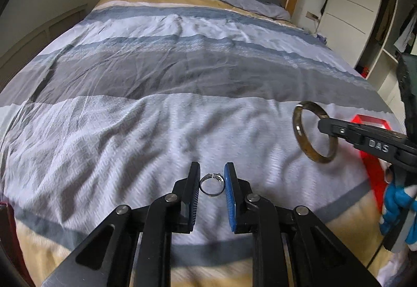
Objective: Organize jewelry
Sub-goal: 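Carry small ring with left tool while right tool carries dark bangle into box, then open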
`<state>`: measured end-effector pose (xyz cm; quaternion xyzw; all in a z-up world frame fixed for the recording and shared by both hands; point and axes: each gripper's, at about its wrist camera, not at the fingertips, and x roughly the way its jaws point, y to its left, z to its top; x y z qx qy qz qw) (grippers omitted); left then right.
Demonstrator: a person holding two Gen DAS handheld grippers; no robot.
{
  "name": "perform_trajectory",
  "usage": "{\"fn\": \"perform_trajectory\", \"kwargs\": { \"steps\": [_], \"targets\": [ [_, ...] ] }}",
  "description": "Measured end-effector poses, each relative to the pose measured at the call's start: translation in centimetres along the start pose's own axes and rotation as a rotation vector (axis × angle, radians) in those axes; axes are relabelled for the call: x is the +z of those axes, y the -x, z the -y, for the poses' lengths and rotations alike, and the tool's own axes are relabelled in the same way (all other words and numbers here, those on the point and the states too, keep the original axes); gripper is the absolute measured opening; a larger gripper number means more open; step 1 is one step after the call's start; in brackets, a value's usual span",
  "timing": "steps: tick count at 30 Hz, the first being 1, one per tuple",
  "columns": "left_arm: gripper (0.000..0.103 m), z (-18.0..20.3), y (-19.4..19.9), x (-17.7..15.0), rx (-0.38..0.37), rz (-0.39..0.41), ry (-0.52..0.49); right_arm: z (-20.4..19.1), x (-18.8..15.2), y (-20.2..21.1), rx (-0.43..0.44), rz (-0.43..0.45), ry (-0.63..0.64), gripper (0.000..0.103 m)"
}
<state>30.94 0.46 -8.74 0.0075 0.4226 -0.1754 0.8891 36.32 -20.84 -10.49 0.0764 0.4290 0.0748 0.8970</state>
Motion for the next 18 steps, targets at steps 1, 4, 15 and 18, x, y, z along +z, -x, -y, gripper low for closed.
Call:
{"fn": "perform_trajectory", "kwargs": {
  "steps": [1,4,15,18],
  "targets": [
    [0.018,0.7,0.4,0.0,-0.008,0.003,-0.006,0.2,-0.2,0.8,-0.002,0.007,-0.002,0.008],
    [0.018,3.2,1.2,0.4,-0.041,0.013,-0.028,1.9,-0.8,4.4,-0.019,0.034,-0.014,0.008],
    [0.018,18.1,-0.7,2.6,-0.238,0.003,-0.165,16.5,-3.6,11.5,-0.246,0.03,-0.1,0.008],
    [0.018,22.5,-2.0,3.3,-0.288,-0.005,-0.211,20.1,-4.2,11.5,-0.291,0.006,-0.122,0.008]
  ]
}}
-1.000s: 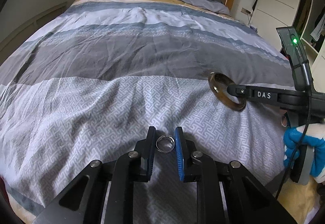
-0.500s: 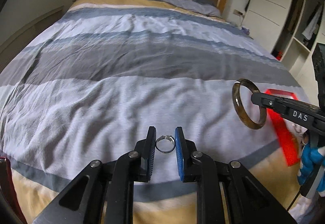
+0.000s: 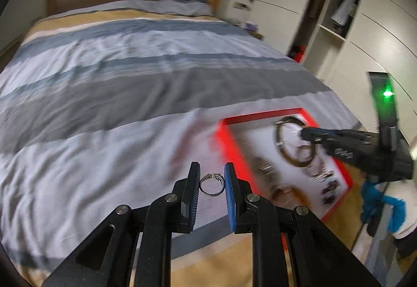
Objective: Organize jewelry
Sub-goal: 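Carry small ring with left tool while right tool carries dark bangle into box, then open, then withdraw both open tools from the red box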
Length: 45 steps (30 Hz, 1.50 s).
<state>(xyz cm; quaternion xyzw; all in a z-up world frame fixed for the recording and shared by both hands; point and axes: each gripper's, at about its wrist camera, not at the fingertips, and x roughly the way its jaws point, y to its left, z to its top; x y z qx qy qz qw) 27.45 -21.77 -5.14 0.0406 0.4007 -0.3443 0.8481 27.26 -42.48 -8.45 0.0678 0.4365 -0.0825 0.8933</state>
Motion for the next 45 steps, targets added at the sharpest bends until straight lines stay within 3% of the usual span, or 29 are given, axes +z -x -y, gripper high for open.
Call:
{"fn": "perform_trajectory", "kwargs": {
  "steps": [4,9,20,26,28,32,36,39,45],
  "targets": [
    [0.018,4.2,-3.4,1.7,-0.043,-0.021,-0.062,2.0,0.1,-1.9,-0.023,-0.032,0.021,0.008],
    [0.018,7.2,-8.1,2.9,-0.016,-0.074,-0.127,3.4,0.7,-3.5,-0.067,-0.049,0.064,0.008],
    [0.018,6.8,-13.8,2.7,0.081,-0.142,-0.166,4.0,0.7,-6.1,-0.095,-0.115,0.192,0.009],
    [0.019,6.6,-13.5,2.7,0.084,-0.131,-0.155,4.1,0.7,-6.2,-0.092,-0.116,0.183,0.01],
    [0.024,6.5,-13.3,2.7,0.075,-0.13,-0.142,4.3,0.6,-5.9,-0.087,-0.108,0.177,0.022],
    [0.036,6.5,-12.0,2.8,0.072,-0.119,-0.132,4.2,0.6,-4.6,-0.067,-0.089,0.159,0.032],
    [0.037,6.6,-9.8,2.7,0.067,-0.105,-0.119,4.0,0.0,-2.5,-0.061,-0.065,0.134,0.033],
    [0.046,6.8,-7.3,2.5,0.08,-0.087,-0.103,4.0,-0.6,-0.3,-0.052,-0.044,0.101,0.033],
    [0.058,7.1,-0.9,1.2,0.181,-0.041,-0.074,2.1,-2.3,4.9,-0.035,-0.001,0.049,0.04]
  ]
}}
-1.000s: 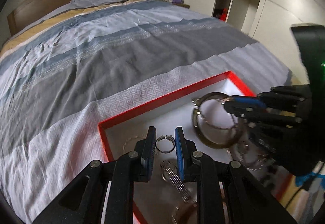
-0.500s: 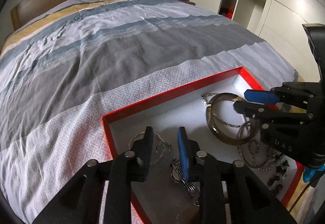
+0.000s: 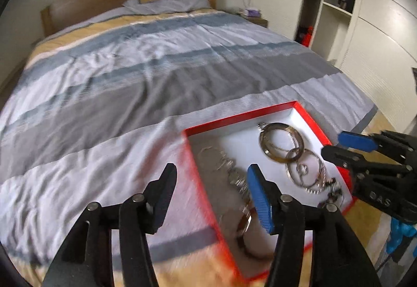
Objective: Organize jewelry
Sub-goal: 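Withdraw both open tools from the red box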
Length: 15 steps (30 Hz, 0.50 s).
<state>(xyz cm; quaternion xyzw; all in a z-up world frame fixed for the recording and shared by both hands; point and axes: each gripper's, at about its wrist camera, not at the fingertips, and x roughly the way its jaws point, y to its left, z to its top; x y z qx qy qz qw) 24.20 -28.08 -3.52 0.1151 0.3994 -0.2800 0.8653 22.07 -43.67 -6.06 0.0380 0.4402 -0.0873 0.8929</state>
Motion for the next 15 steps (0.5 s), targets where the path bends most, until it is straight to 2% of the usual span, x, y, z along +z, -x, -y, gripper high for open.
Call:
{"fn": "perform_trajectory", "kwargs": {
  "steps": [3,6,15],
  "targets": [
    [0.062,-0.5,3.4,-1.2,0.055,0.019,0.01,-1.8,-1.0,2.1,0.016,0.01,0.003,0.044],
    [0.073,-1.2,7.0,-3.0,0.094,0.041,0.032,-4.2,-2.2,5.0,0.043,0.035,0.0,0.045],
    [0.081,-3.8,15.3,-8.7,0.215,0.1,0.114,-9.1,-5.7,11.3,0.07,0.081,-0.007,0.052]
  ]
}}
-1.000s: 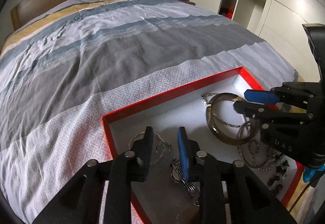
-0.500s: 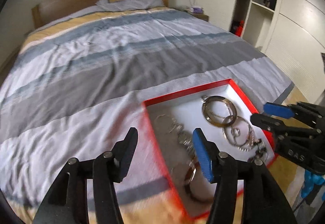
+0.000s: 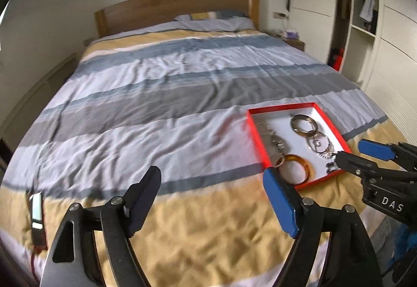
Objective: Organize jewelry
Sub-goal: 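Withdraw both open tools from the red box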
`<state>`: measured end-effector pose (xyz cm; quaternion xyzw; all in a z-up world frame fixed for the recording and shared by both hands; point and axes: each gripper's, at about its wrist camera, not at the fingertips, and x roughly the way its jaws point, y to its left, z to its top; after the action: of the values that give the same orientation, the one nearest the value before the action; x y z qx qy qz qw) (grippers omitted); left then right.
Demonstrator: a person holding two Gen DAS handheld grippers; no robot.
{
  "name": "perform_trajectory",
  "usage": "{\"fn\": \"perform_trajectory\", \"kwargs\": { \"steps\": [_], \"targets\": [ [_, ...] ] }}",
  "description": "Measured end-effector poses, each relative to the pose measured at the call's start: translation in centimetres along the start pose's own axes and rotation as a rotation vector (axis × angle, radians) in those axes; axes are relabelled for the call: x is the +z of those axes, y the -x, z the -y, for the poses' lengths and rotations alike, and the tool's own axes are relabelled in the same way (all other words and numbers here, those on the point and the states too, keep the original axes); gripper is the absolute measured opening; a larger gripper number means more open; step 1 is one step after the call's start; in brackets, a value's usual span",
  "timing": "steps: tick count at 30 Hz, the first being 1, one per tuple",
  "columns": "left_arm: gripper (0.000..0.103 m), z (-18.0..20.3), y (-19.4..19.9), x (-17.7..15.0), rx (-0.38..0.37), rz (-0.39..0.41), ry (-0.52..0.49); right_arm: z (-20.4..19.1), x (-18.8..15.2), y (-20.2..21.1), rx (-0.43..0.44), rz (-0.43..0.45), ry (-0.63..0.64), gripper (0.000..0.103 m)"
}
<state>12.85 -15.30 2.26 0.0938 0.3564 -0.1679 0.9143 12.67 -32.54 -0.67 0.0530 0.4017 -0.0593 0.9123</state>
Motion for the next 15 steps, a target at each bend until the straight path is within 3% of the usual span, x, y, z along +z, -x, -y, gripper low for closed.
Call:
{"fn": "perform_trajectory", "kwargs": {
  "steps": [8,15],
  "targets": [
    [0.087,-3.5,5.5,-2.7,0.066,0.05,0.071,-3.3,-2.3,4.0,-0.016,0.037,0.02,0.057],
    [0.102,-6.6,8.8,-5.4,0.142,0.07,0.117,-5.6,-4.1,6.3,-0.019,0.073,0.037,0.067]
  ]
}}
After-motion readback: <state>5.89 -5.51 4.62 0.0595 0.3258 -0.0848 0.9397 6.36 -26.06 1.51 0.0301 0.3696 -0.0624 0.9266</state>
